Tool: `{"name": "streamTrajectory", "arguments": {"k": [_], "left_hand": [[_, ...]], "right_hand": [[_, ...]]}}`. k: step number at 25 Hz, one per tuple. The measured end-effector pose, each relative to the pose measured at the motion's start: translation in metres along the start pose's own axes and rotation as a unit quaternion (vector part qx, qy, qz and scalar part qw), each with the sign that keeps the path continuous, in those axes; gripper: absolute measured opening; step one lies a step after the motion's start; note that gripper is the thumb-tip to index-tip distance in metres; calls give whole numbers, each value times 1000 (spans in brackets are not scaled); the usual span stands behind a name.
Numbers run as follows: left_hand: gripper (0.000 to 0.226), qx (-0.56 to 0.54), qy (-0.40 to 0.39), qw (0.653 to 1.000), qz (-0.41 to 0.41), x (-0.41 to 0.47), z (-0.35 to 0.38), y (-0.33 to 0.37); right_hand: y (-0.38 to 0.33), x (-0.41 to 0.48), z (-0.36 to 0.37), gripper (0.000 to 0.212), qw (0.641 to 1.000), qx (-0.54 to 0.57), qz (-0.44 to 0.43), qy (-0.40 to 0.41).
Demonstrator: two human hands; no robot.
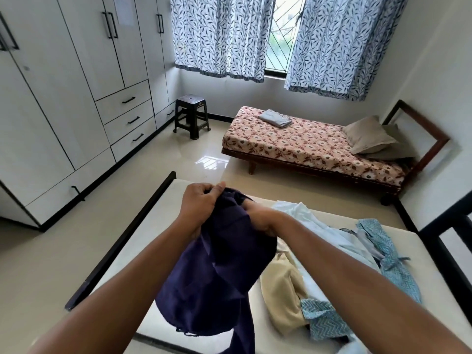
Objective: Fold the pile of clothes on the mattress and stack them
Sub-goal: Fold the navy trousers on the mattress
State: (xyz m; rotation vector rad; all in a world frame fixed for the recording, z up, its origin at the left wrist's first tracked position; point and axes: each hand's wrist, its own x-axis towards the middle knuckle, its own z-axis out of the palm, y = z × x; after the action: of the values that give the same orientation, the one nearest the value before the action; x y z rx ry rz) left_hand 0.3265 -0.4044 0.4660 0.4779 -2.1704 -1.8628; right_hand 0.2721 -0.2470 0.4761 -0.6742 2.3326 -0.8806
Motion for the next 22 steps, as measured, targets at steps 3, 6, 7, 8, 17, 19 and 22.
{"name": "streamTrajectory", "arguments": {"k": [3,6,7,8,17,19,22], "left_hand": [[66,74,65,995,-33,7,-13,-28],[55,17,55,997,-44,-15,-1,-48],[47,-14,30,999,-34,-26,12,-51],[41,-38,-6,999,-37,-35,24,-50],[24,183,-25,980,71,-18,0,-1],[31,135,-31,978,153,-14,9,23],[29,183,-194,959,96,-18,32,21]], "right_hand": [[2,-9,-48,19,981,39,-98,164],[7,-26,-93,26,894,89,-162,409],[12,-27,-96,25,869,61,-176,458],[16,-25,-94,24,855,36,-187,483],[3,-33,-90,37,900,324,-149,250],[1,-33,-86,28,912,298,-154,237],[-6,-40,-89,18,897,308,-182,259]]}}
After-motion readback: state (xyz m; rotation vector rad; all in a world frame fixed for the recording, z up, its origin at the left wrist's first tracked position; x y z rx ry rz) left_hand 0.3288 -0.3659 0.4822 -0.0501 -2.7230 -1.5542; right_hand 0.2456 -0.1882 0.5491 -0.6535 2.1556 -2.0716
